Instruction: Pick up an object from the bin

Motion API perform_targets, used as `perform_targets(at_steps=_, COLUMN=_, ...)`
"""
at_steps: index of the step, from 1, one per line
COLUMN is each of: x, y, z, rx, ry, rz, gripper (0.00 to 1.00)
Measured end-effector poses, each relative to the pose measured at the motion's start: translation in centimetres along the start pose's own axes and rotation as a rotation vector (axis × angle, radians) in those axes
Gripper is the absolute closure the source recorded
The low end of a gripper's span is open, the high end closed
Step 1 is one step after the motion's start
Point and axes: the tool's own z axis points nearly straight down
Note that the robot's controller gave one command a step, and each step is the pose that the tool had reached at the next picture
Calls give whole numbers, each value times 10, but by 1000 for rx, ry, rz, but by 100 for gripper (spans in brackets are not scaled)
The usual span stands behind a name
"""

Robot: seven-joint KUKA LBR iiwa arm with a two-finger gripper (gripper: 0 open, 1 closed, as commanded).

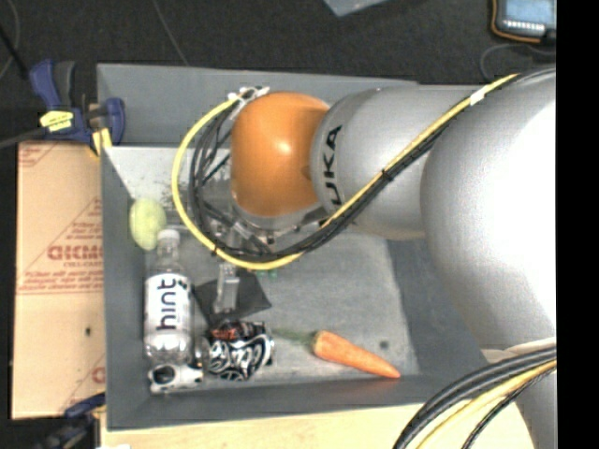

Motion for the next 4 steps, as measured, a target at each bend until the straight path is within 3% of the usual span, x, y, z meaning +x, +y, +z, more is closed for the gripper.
perform_targets(at_steps=1, x=15, y=-26, z=61, rx=-1, ry=-1, rz=20, gripper=0)
perform_targets(at_steps=2, x=17, y=-33, z=96, rx=-4, ry=-6, rz=-5, gripper=0)
perform_targets(at_steps=3, x=2, y=-45, z=85, rx=-3, ry=-2, rz=153, gripper=0)
perform_targets(at_steps=4, x=14, y=-36, z=80, rx=-4, ry=-3, rz=524, gripper=0)
